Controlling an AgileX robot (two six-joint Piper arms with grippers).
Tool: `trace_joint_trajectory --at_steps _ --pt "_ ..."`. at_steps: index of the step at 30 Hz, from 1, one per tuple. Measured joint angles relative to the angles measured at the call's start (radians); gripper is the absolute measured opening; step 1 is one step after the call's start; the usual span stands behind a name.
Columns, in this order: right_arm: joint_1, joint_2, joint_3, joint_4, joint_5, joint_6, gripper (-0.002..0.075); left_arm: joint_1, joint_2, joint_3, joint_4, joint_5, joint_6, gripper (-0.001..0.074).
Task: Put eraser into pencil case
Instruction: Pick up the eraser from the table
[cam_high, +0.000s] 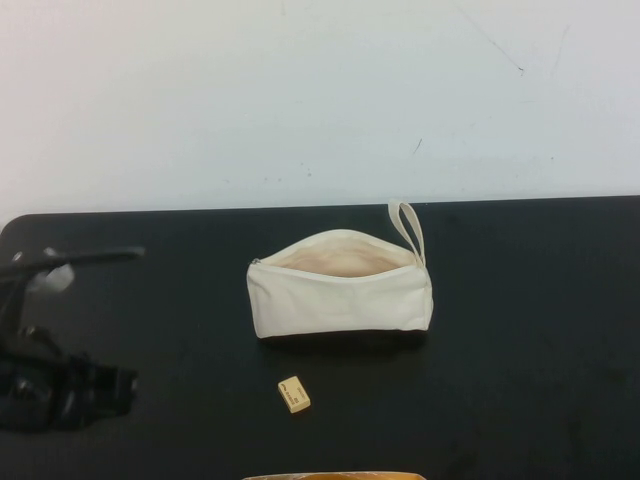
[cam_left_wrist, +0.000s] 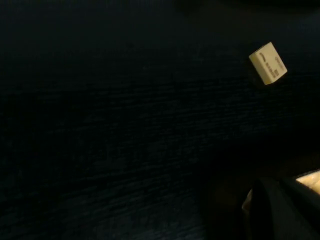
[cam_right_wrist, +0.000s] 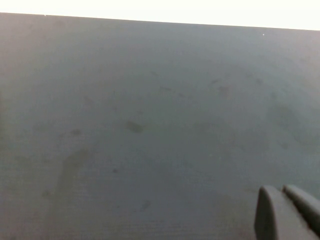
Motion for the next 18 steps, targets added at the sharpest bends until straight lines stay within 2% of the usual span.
trace_joint_trajectory --at_steps 5,11,18 --pt "0.000 0.000 0.000 0.000 0.000 0.000 -0.0001 -0.077 0.082 -0.090 0.048 0.010 -0.027 -0.0001" --pt "0.000 0.000 0.000 0.000 0.000 0.000 -0.0001 -0.247 0.182 -0.185 0.238 0.006 -0.201 -0.0001" --pt "0.000 0.000 0.000 0.000 0.000 0.000 -0.0001 -0.416 0.341 -0.306 0.293 -0.055 -0.319 0.0016"
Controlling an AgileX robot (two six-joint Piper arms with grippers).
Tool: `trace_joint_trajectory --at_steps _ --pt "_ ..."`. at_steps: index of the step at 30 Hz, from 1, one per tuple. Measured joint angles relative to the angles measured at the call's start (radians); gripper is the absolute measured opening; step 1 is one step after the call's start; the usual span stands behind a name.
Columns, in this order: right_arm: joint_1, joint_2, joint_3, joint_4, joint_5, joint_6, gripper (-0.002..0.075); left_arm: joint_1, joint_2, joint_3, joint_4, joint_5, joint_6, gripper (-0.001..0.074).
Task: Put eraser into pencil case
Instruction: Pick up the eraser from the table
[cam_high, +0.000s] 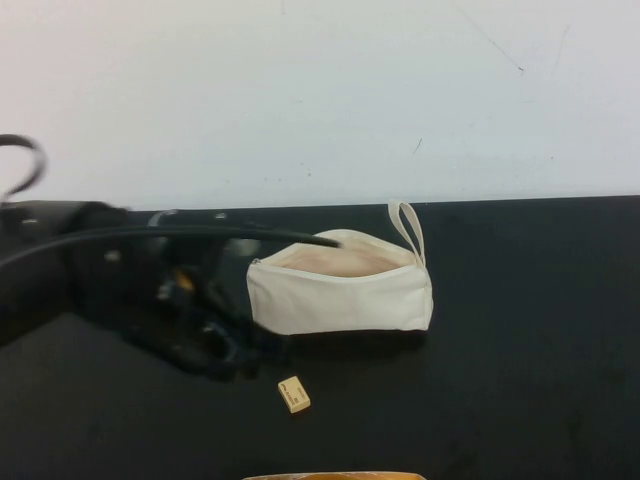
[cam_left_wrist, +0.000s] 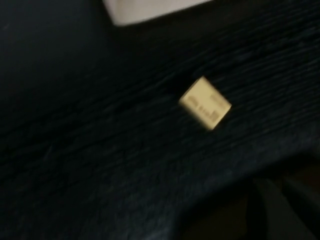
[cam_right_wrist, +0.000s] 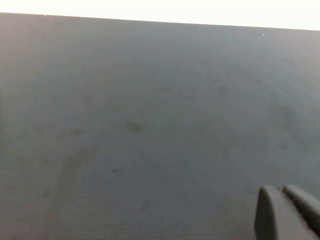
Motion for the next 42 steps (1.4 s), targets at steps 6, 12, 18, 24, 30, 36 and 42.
trace_joint_trajectory --at_steps 6,12,18,24,30,36,42 --pt "0.000 0.000 0.000 0.000 0.000 0.000 -0.0001 -0.068 0.085 -0.070 0.072 -0.021 -0.044 0.0209" --pt "0.000 0.000 0.000 0.000 0.000 0.000 -0.0001 -0.115 0.189 -0.165 0.158 0.026 -0.084 0.0302" --pt "0.000 0.000 0.000 0.000 0.000 0.000 -0.0001 -0.175 0.276 -0.205 0.289 0.091 -0.085 0.0313" --pt "0.000 0.000 0.000 0.000 0.000 0.000 -0.0001 -0.199 0.345 -0.207 0.345 0.097 -0.045 0.0421" --pt "0.000 0.000 0.000 0.000 0.000 0.000 -0.0001 -0.200 0.398 -0.210 0.400 0.087 -0.034 0.0517" --pt "0.000 0.000 0.000 0.000 0.000 0.000 -0.0001 -0.200 0.419 -0.210 0.425 0.040 -0.034 0.0525" --pt "0.000 0.000 0.000 0.000 0.000 0.000 -0.0001 -0.200 0.419 -0.210 0.428 -0.044 -0.034 0.0525"
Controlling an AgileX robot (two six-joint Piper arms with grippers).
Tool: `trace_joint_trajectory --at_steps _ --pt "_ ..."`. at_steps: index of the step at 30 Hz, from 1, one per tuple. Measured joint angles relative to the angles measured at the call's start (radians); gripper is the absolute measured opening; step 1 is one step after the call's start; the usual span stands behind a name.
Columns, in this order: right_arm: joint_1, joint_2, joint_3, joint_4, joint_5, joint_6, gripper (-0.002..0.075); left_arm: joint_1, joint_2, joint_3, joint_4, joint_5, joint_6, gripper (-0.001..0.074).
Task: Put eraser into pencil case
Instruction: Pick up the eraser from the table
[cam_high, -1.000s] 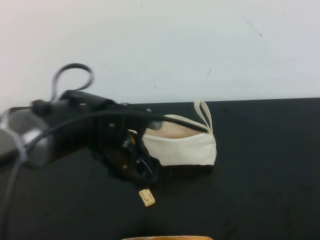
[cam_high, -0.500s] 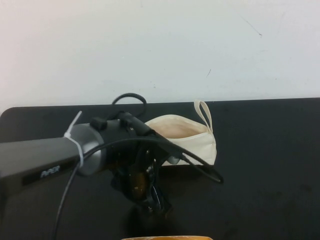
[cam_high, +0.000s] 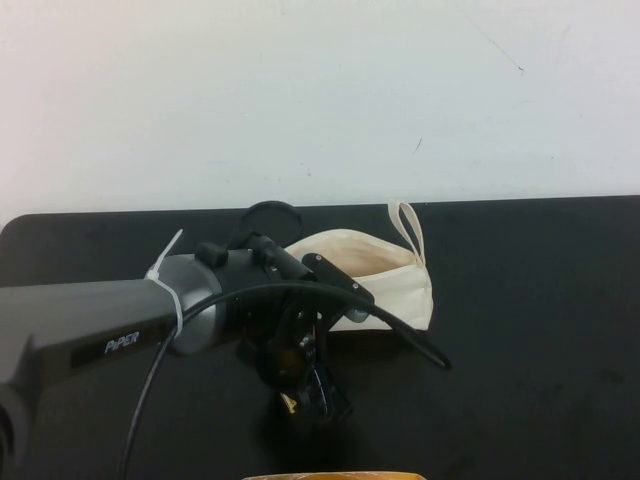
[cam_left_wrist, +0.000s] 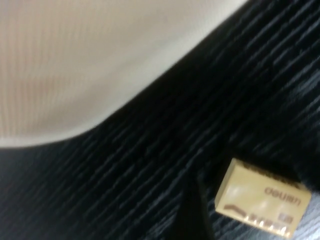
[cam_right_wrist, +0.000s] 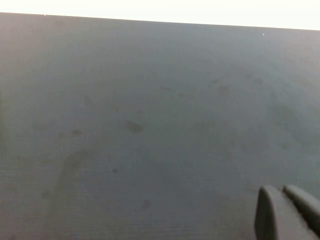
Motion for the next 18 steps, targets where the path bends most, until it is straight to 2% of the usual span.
trace_joint_trajectory --at_steps 18 --pt "0.000 0.000 0.000 0.000 0.000 0.000 -0.0001 0.000 0.004 -0.001 0.003 -0.018 0.004 0.0525"
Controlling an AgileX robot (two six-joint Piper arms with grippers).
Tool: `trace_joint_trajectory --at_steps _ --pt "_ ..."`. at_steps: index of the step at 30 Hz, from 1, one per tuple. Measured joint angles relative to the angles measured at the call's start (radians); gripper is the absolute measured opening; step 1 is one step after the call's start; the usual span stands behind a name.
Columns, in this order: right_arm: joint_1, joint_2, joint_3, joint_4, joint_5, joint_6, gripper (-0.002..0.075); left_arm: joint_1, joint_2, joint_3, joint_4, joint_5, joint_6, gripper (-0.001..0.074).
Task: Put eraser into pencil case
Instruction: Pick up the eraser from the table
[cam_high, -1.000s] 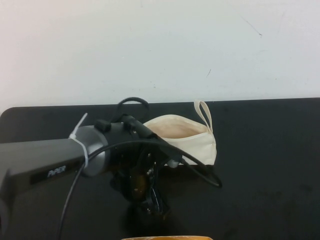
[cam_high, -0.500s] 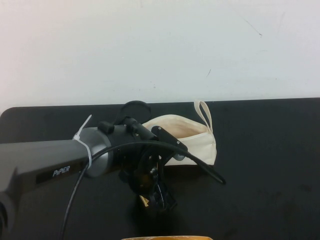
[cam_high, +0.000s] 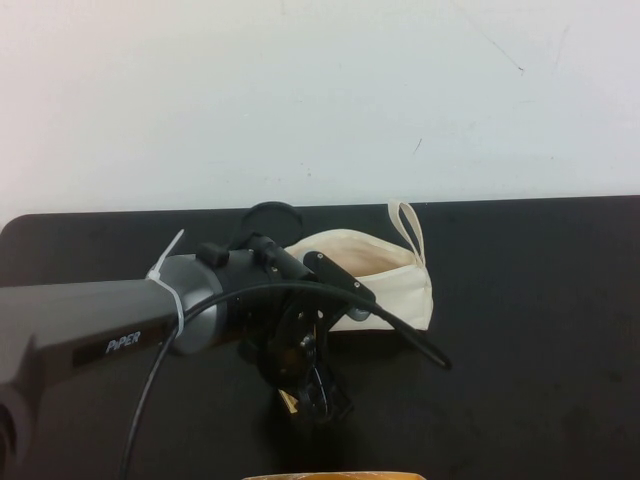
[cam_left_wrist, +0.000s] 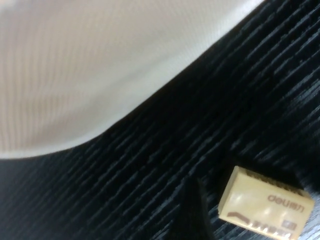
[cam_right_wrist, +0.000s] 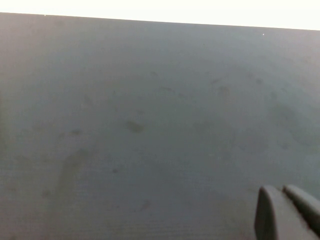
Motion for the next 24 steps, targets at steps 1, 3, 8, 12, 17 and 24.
trace_joint_trajectory --at_steps 1,3,8,12,17,24 --pt "0.000 0.000 0.000 0.000 0.000 0.000 -0.0001 0.000 0.000 0.000 0.005 0.000 0.000 0.0525" --pt "0.000 0.000 0.000 0.000 0.000 0.000 -0.0001 0.000 0.002 0.000 0.017 0.000 0.000 0.0525" --pt "0.000 0.000 0.000 0.000 0.000 0.000 -0.0001 0.000 0.025 -0.002 0.027 -0.007 0.000 0.0525" --pt "0.000 0.000 0.000 0.000 0.000 0.000 -0.0001 0.000 0.035 -0.008 0.022 -0.007 0.000 0.0525" --pt "0.000 0.000 0.000 0.000 0.000 0.000 -0.0001 0.000 0.035 -0.013 0.011 0.010 0.000 0.0518" --pt "0.000 0.000 0.000 0.000 0.000 0.000 -0.0001 0.000 0.035 -0.013 -0.021 0.094 0.000 0.0328"
